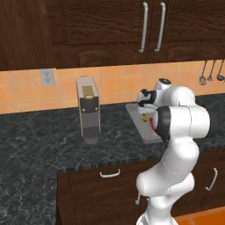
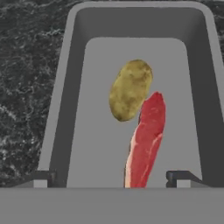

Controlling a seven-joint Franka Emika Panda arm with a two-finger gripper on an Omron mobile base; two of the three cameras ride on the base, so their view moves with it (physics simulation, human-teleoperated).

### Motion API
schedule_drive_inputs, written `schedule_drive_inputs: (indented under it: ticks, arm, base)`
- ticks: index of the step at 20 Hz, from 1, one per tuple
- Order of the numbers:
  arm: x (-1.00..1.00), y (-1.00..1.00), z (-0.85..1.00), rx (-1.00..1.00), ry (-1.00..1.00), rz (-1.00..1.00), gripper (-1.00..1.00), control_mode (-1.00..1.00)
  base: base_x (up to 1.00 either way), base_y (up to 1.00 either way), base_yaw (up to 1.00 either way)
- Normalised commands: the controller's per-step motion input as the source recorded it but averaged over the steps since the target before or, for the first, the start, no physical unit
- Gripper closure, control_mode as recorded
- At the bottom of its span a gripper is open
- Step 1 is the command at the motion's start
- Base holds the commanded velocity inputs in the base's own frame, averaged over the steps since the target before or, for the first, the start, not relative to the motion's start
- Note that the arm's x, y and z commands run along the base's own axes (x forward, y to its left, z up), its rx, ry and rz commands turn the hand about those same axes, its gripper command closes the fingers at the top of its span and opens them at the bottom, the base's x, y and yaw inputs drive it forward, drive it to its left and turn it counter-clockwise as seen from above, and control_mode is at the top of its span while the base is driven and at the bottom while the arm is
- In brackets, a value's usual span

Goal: Place one potato and one steak in each tupperware on the nearby counter, to pack two identical lunches.

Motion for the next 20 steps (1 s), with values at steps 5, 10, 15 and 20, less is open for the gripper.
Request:
schedule_drive_inputs:
  ticks: [5, 10, 15, 20]
  arm:
    - [-1.0, 0.51, 0.55, 0.04, 0.0, -0.02, -1.0, -1.0]
    - [-1.0, 0.45, 0.68, 0.04, 0.0, 0.0, -1.0, -1.0]
    - [-0.99, 0.45, 0.84, -0.01, 0.0, 0.0, -1.0, -1.0]
    - [-1.0, 0.29, 0.95, 0.0, 0.0, 0.0, -1.0, -1.0]
  base:
    - [0.0, 0.0, 0.0]
    - [0.0, 0.0, 0.0]
    - [0.0, 0.0, 0.0]
    - [0.0, 0.0, 0.0]
